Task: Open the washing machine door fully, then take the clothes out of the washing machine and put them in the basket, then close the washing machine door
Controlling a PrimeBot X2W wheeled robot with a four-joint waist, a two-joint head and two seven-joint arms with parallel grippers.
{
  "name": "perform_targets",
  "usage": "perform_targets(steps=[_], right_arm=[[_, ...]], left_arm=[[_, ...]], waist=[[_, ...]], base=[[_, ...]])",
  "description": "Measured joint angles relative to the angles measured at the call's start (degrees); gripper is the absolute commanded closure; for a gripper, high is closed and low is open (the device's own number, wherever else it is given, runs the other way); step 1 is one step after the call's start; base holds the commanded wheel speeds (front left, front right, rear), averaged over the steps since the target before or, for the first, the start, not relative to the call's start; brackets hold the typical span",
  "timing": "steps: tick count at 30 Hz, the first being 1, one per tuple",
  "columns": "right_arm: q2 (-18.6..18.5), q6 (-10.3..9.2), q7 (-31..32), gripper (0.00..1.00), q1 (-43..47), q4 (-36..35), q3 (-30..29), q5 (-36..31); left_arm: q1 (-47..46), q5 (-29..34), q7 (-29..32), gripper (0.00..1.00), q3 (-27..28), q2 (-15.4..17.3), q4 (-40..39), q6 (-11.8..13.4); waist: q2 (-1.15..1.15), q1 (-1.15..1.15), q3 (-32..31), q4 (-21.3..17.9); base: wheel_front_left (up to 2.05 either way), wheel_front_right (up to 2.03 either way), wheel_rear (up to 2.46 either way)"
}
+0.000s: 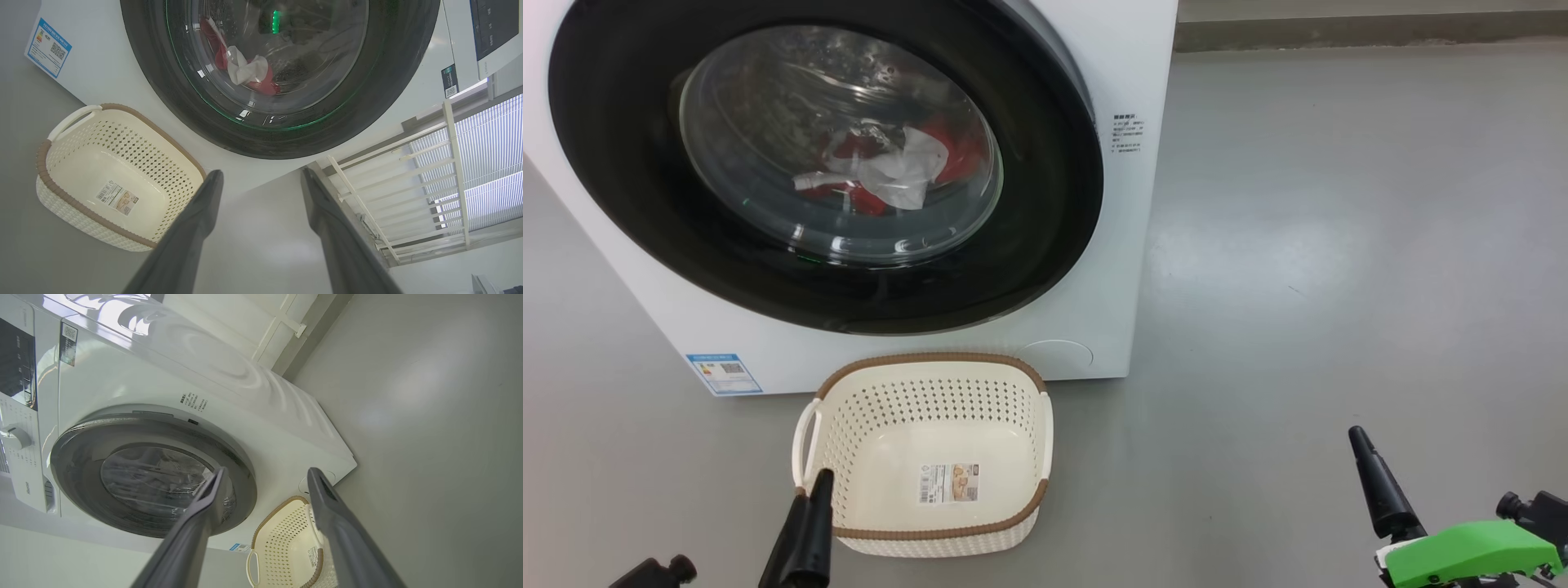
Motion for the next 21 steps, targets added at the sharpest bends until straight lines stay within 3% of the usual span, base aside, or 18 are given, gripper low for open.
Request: perform_targets(steps=[21], right_arm=[[-0.5, 0.0, -3.3, 0.0, 0.0, -1.0, 1.3, -13.0]], left_arm=[[0.3, 16.6, -3.5, 0.0, -2.4, 0.1, -3.0, 1.5]], waist=[[0.0, 0.0, 0.7, -0.1]], base=[[0.0, 0.0, 0.0]])
